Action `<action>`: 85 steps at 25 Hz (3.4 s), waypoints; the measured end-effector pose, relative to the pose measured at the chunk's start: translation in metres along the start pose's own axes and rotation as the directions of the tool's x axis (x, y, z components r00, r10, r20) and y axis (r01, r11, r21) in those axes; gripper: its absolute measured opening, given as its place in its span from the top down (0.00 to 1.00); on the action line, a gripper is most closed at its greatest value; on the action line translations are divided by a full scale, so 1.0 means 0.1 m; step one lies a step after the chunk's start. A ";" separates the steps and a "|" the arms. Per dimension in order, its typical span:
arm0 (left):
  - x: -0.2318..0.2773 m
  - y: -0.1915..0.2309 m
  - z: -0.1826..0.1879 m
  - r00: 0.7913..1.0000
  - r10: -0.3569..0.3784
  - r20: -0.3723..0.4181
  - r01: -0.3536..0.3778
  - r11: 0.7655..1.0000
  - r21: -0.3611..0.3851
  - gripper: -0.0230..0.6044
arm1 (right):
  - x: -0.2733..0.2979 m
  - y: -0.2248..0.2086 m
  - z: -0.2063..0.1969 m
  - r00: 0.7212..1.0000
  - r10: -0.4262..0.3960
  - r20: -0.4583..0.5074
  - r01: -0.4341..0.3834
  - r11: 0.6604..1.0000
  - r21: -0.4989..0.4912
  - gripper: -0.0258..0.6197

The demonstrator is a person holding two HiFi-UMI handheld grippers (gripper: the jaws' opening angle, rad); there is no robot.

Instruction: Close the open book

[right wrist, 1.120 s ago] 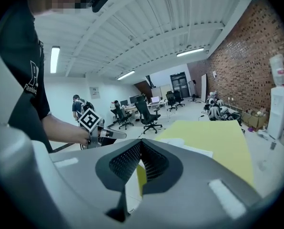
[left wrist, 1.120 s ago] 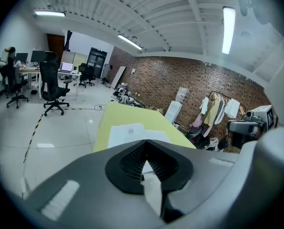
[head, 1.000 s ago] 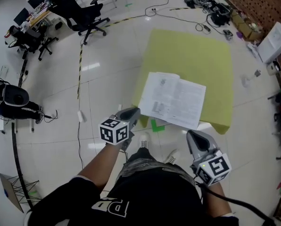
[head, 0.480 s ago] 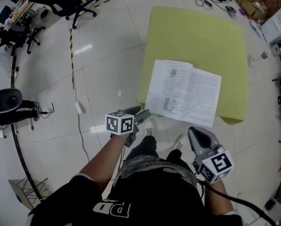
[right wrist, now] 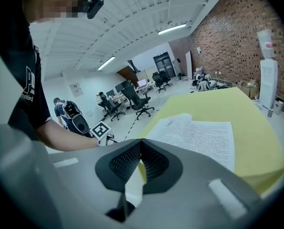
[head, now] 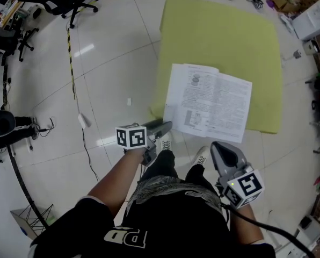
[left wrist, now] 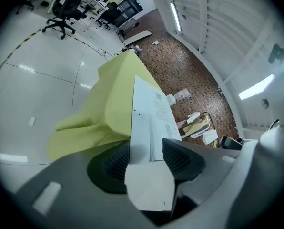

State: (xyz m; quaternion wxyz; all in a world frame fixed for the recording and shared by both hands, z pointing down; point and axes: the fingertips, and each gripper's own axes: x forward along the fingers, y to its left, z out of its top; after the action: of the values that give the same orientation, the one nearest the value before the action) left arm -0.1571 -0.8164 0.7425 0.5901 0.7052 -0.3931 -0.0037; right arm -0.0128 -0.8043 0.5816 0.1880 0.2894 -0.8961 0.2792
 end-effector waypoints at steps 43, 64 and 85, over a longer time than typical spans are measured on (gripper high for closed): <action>0.49 -2.88 -0.46 0.978 -0.207 -0.005 0.181 0.842 0.508 0.72 | -1.92 -0.35 0.51 0.956 0.046 0.290 0.007 0.984 -0.180 0.95; 0.13 -3.45 -0.90 0.987 -0.148 0.059 0.065 0.712 0.699 0.80 | -2.19 -0.37 0.16 0.955 0.057 0.290 -0.015 0.989 -0.145 0.95; -1.85 -2.78 -1.07 0.943 -0.328 0.055 0.164 0.604 0.780 0.95 | -1.42 1.77 -0.36 0.954 -0.063 0.294 0.117 0.978 -0.172 0.95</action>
State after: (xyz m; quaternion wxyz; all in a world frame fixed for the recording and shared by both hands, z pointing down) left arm -0.0819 -0.6259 0.4575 0.1884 0.9314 -0.3111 0.0134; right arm -0.0085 -0.6040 0.4692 0.0950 0.3485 -0.9219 0.1398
